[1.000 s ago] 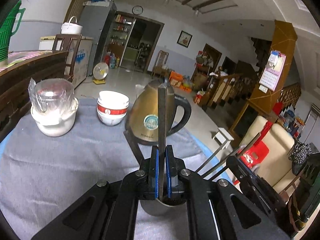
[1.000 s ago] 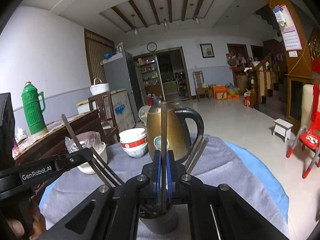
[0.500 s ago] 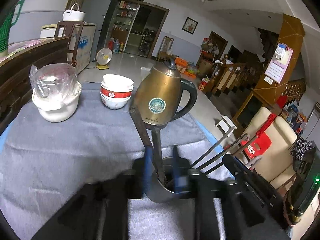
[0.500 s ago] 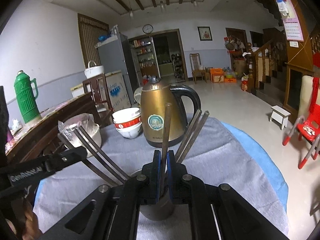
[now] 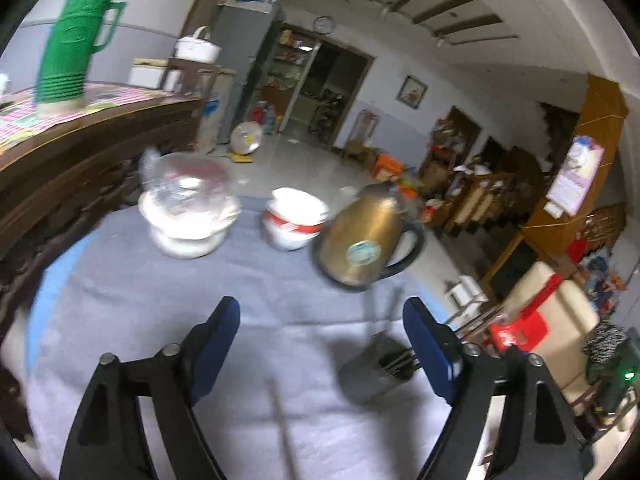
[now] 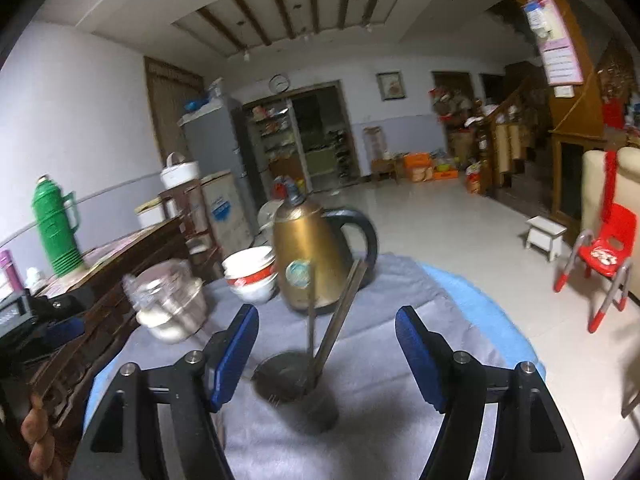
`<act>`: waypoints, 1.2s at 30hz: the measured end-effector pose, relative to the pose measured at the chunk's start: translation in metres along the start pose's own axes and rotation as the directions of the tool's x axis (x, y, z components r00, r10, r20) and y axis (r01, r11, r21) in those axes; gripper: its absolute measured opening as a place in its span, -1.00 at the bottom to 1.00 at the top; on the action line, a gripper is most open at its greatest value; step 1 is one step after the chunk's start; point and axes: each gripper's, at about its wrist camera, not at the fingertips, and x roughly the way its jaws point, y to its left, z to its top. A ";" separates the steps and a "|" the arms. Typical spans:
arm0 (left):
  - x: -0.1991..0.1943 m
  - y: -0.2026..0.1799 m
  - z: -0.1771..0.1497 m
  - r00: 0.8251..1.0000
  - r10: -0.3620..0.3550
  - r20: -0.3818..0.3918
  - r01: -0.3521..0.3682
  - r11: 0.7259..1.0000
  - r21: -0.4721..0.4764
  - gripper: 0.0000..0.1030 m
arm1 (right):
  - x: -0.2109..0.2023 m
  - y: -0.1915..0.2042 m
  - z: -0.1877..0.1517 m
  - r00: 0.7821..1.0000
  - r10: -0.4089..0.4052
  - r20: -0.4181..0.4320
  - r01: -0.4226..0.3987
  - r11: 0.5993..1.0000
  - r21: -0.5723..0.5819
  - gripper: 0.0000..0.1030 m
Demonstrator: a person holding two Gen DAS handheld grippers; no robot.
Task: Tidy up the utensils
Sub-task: 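Move both open tools back over the remaining chopsticks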
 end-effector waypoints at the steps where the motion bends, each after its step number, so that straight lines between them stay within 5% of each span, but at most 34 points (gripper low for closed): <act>1: 0.001 0.009 -0.006 0.999 0.027 -0.022 -0.027 1.000 -0.005 0.66 | 0.001 0.004 -0.006 0.999 0.020 -0.037 -0.020 1.000 -0.013 0.45; 4: 0.010 0.044 -0.032 0.988 0.097 -0.121 -0.102 0.994 -0.035 0.66 | 0.016 0.020 -0.039 0.966 0.104 -0.239 -0.120 0.991 -0.057 0.45; 7: 0.023 0.076 -0.065 0.962 0.133 -0.237 -0.157 0.984 -0.084 0.66 | 0.042 0.042 -0.082 0.887 0.152 -0.436 -0.202 0.977 -0.069 0.36; 9: 0.028 0.094 -0.088 0.940 0.147 -0.308 -0.187 0.977 -0.105 0.66 | 0.059 0.056 -0.106 0.827 0.157 -0.540 -0.229 0.971 -0.068 -0.06; 10: 0.029 0.099 -0.095 0.933 0.151 -0.326 -0.195 0.975 -0.107 0.66 | 0.066 0.059 -0.113 0.806 0.158 -0.570 -0.235 0.970 -0.064 -0.28; 14: 0.025 0.110 -0.117 0.917 0.157 -0.366 -0.204 0.975 -0.094 0.66 | 0.087 0.080 -0.137 0.736 0.172 -0.655 -0.272 0.961 -0.054 -0.28; 18: 0.024 0.112 -0.130 0.911 0.144 -0.387 -0.195 0.976 -0.095 0.66 | 0.098 0.092 -0.152 0.707 0.153 -0.690 -0.275 0.959 -0.069 -0.29; 20: 0.024 0.112 -0.135 0.909 0.130 -0.396 -0.184 0.978 -0.102 0.66 | 0.103 0.092 -0.159 0.693 0.126 -0.710 -0.260 0.962 -0.083 -0.50; 27: 0.029 0.097 -0.138 0.907 0.099 -0.409 -0.142 0.987 -0.075 0.66 | 0.101 0.080 -0.159 0.698 0.080 -0.712 -0.211 0.973 -0.097 -0.64; 30: 0.030 0.094 -0.139 0.907 0.102 -0.409 -0.142 0.987 -0.068 0.66 | 0.096 0.084 -0.150 0.716 0.113 -0.689 -0.226 0.971 -0.076 -0.60; 35: 0.028 0.100 -0.139 0.901 0.120 -0.417 -0.164 0.984 -0.072 0.66 | 0.108 0.102 -0.162 0.680 0.130 -0.722 -0.266 0.961 -0.077 -0.58; 36: 0.027 0.101 -0.139 0.901 0.123 -0.416 -0.169 0.983 -0.075 0.66 | 0.105 0.103 -0.163 0.689 0.124 -0.714 -0.262 0.961 -0.086 -0.58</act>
